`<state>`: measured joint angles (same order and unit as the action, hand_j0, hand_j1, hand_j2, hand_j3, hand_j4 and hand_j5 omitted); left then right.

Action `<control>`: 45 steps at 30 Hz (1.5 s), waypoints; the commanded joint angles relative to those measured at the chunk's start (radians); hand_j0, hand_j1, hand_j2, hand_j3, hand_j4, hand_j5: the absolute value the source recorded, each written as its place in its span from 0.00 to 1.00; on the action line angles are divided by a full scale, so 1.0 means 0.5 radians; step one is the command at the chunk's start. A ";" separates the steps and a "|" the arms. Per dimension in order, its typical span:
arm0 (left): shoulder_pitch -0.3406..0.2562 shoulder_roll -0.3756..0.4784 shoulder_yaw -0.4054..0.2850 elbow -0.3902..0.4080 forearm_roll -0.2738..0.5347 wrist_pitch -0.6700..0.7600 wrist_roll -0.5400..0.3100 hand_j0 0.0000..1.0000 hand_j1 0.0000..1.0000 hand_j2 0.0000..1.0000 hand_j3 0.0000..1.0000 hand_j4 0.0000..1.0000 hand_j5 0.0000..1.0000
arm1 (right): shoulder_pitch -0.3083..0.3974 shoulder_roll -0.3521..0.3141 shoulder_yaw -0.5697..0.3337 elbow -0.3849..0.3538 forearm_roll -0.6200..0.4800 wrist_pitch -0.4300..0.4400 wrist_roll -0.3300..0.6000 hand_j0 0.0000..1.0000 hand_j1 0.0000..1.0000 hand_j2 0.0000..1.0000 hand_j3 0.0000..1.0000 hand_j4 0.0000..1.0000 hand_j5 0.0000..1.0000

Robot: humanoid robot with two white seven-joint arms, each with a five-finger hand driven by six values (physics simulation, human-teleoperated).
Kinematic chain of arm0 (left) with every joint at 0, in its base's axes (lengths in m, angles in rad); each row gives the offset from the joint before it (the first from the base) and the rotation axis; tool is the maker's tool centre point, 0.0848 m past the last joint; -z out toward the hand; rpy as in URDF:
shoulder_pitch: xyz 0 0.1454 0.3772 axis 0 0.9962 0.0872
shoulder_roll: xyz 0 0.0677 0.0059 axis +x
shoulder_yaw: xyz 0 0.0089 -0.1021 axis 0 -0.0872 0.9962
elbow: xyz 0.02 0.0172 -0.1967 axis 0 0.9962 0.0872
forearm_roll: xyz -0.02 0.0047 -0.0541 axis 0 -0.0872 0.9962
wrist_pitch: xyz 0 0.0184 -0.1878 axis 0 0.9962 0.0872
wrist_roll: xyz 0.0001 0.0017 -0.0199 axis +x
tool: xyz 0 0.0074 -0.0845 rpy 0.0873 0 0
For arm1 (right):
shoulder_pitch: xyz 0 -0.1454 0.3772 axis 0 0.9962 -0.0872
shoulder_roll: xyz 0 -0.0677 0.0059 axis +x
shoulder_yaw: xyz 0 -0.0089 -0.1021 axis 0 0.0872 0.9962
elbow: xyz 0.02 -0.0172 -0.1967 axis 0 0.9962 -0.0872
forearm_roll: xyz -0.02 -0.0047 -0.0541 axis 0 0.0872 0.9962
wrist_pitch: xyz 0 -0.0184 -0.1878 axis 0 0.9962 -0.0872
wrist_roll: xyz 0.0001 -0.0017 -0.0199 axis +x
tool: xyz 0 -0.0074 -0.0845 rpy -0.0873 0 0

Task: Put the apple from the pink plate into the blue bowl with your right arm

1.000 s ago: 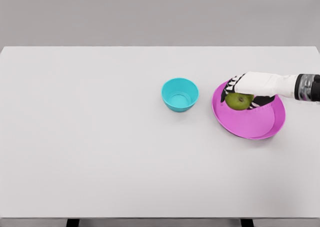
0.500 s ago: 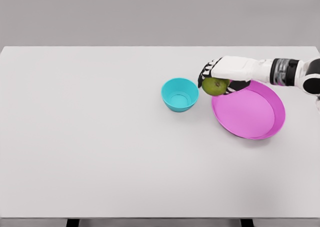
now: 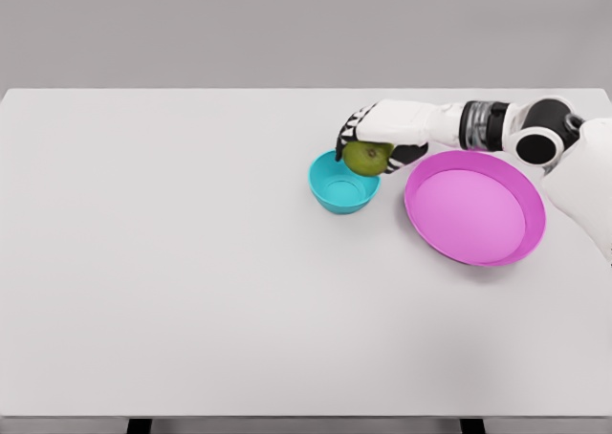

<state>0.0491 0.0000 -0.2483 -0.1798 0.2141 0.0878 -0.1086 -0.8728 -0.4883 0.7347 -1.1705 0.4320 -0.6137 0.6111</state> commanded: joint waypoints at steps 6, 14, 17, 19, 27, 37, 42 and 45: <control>0.000 0.000 0.000 0.001 0.001 -0.001 -0.001 1.00 1.00 1.00 1.00 1.00 1.00 | -0.018 0.105 0.064 0.104 0.050 0.006 -0.001 0.65 0.65 0.65 0.65 0.65 0.65; 0.000 0.000 0.000 0.001 -0.002 -0.001 -0.001 1.00 1.00 1.00 1.00 1.00 1.00 | -0.055 0.124 0.071 0.092 0.053 0.006 -0.001 0.65 0.65 0.65 0.65 0.65 0.65; 0.000 0.000 0.000 0.001 0.001 0.002 -0.001 1.00 1.00 1.00 1.00 1.00 1.00 | -0.052 0.102 0.077 0.068 0.053 0.006 -0.001 0.65 0.65 0.65 0.65 0.65 0.65; 0.000 0.000 0.000 0.001 -0.002 -0.001 -0.001 1.00 1.00 1.00 1.00 1.00 1.00 | -0.043 0.069 0.074 -0.034 0.053 0.006 -0.001 0.65 0.65 0.65 0.65 0.65 0.65; 0.000 0.000 0.000 -0.002 0.001 0.002 -0.001 1.00 1.00 1.00 1.00 1.00 1.00 | -0.034 0.050 0.157 -0.104 0.050 0.006 -0.001 0.66 0.66 0.66 0.66 0.66 0.66; 0.000 0.000 0.000 0.001 0.001 -0.001 -0.001 1.00 1.00 1.00 1.00 1.00 1.00 | -0.037 0.041 0.172 -0.101 0.044 0.006 -0.001 1.00 1.00 1.00 1.00 1.00 1.00; 0.000 0.000 0.000 0.001 -0.002 -0.001 -0.001 1.00 1.00 1.00 1.00 1.00 1.00 | -0.037 -0.106 -0.187 -0.104 0.029 0.006 -0.001 1.00 1.00 1.00 1.00 1.00 1.00; 0.000 0.000 0.000 0.001 -0.002 -0.001 -0.001 1.00 1.00 1.00 1.00 1.00 1.00 | 0.018 -0.260 -0.328 -0.012 0.026 0.006 -0.001 1.00 1.00 1.00 1.00 1.00 1.00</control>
<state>0.0491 0.0000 -0.2484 -0.1797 0.2138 0.0878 -0.1084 -0.8453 -0.5756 0.6313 -1.1999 0.4516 -0.6138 0.6114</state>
